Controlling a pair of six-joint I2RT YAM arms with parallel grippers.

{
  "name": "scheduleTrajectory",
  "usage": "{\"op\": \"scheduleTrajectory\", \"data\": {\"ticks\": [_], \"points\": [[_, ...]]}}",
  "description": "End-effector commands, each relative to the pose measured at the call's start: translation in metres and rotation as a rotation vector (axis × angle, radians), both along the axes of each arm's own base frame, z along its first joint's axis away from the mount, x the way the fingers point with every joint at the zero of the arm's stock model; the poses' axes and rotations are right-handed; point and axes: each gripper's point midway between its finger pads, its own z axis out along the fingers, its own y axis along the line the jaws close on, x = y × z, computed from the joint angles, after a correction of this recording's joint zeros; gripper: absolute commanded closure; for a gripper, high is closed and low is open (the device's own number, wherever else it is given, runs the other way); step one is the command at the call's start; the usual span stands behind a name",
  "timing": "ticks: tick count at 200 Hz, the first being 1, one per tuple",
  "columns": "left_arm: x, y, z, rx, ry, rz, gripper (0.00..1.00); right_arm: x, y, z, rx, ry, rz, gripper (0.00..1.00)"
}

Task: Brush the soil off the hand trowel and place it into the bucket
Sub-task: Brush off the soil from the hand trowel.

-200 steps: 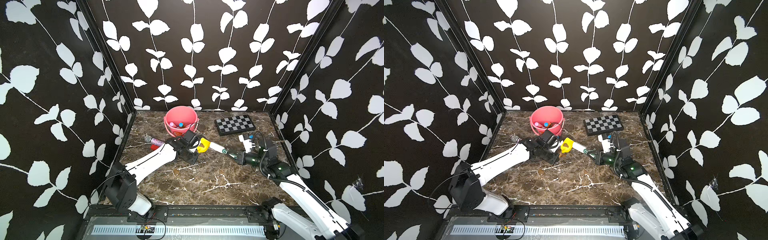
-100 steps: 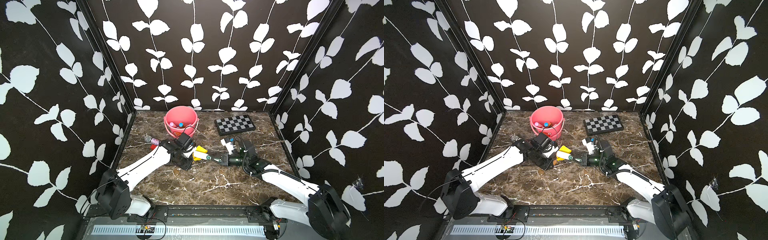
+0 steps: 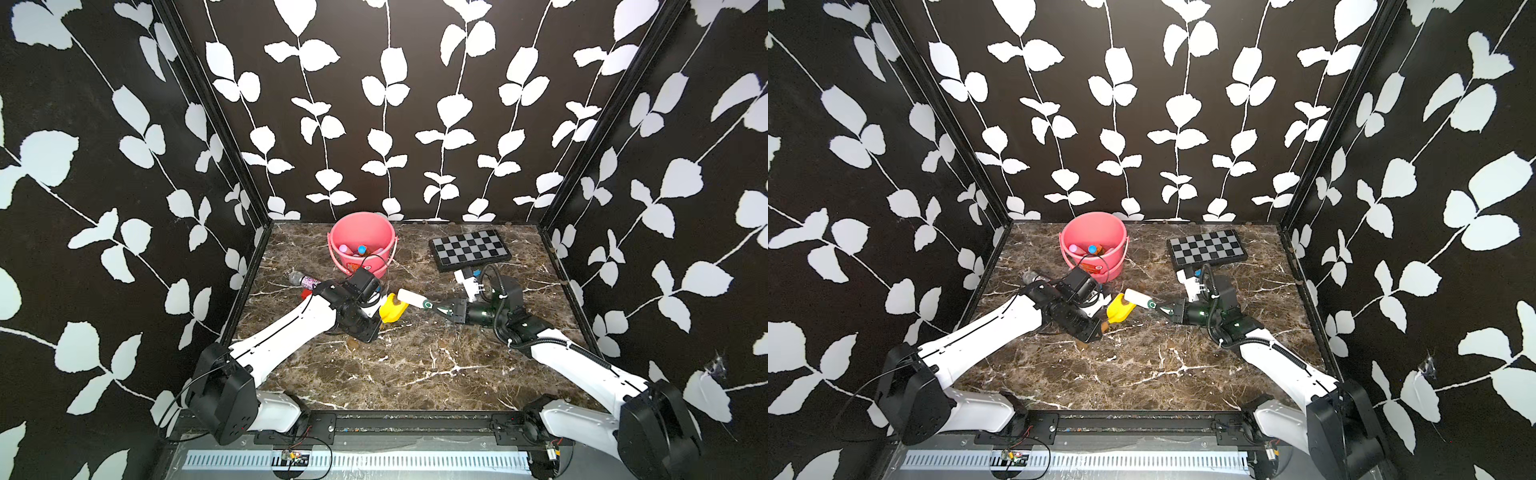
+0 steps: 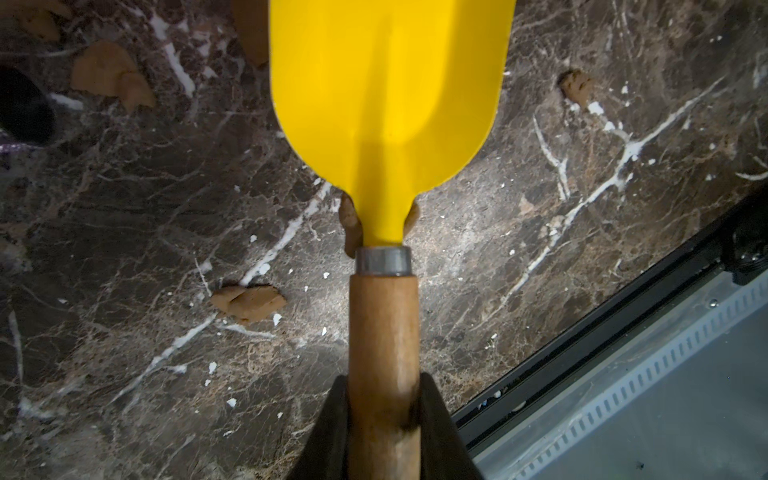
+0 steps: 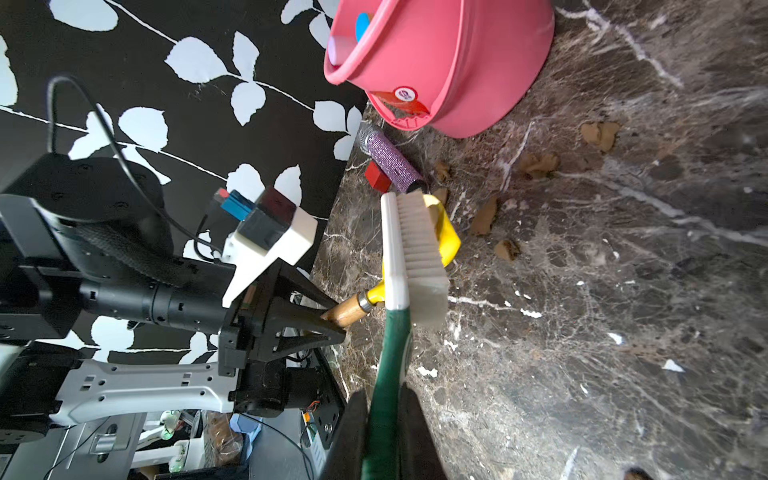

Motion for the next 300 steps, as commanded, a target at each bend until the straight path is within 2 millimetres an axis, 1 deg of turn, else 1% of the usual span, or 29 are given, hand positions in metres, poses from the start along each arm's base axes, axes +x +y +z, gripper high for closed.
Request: {"op": "scheduleTrajectory", "data": {"ticks": [1,32,60,78,92,103,128,142,155,174,190,204,224,246,256,268,283,300], "points": [[-0.002,0.008,0.005,-0.004,-0.010,0.005,1.00,-0.004,0.012,0.025,0.059,-0.061,0.044,1.00],[-0.001,0.003,0.007,-0.038,-0.006,0.008,1.00,-0.015,0.030,0.019,0.060,-0.057,0.086,1.00],[-0.002,-0.001,0.009,-0.058,0.001,0.005,1.00,-0.016,0.045,0.006,0.065,-0.022,0.115,1.00],[-0.003,-0.002,0.011,-0.067,0.003,0.004,1.00,-0.013,0.049,0.000,0.059,-0.011,0.116,1.00],[-0.005,-0.003,0.013,-0.080,0.005,0.000,1.00,-0.008,0.047,-0.006,0.030,-0.014,0.098,1.00],[-0.005,-0.003,0.013,-0.083,0.003,-0.001,1.00,-0.002,0.043,-0.005,0.017,-0.027,0.078,1.00],[-0.005,0.000,0.012,-0.066,-0.001,-0.001,1.00,0.017,0.021,0.001,0.021,-0.034,0.002,1.00],[-0.005,0.002,0.013,-0.057,-0.007,-0.001,1.00,0.022,0.009,0.005,0.026,-0.035,-0.027,1.00],[-0.004,0.002,0.012,-0.054,-0.009,0.000,1.00,0.021,0.005,0.010,0.033,-0.041,-0.034,1.00],[-0.003,0.002,0.011,-0.052,-0.007,0.000,1.00,0.015,0.007,0.018,0.061,-0.042,-0.012,1.00],[-0.001,0.000,0.010,-0.055,-0.005,0.001,1.00,0.009,0.013,0.020,0.069,-0.049,0.006,1.00],[-0.001,-0.002,0.010,-0.061,-0.004,0.000,1.00,0.003,0.022,0.016,0.058,-0.044,0.029,1.00],[0.000,-0.004,0.013,-0.072,-0.003,-0.002,1.00,-0.004,0.036,0.004,0.055,-0.018,0.063,1.00],[-0.001,-0.007,0.015,-0.093,0.002,-0.003,1.00,-0.003,0.046,-0.009,0.052,0.008,0.078,1.00],[-0.002,-0.009,0.015,-0.104,0.007,-0.005,1.00,-0.001,0.048,-0.011,0.057,0.009,0.080,1.00],[-0.003,-0.011,0.015,-0.116,0.015,-0.007,1.00,0.002,0.049,-0.014,0.049,0.004,0.078,1.00],[-0.005,-0.012,0.014,-0.124,0.019,-0.007,1.00,0.009,0.044,-0.016,0.027,-0.001,0.057,1.00],[-0.005,-0.009,0.011,-0.115,0.017,-0.004,1.00,0.023,0.027,-0.014,0.038,0.005,-0.003,1.00]]}}
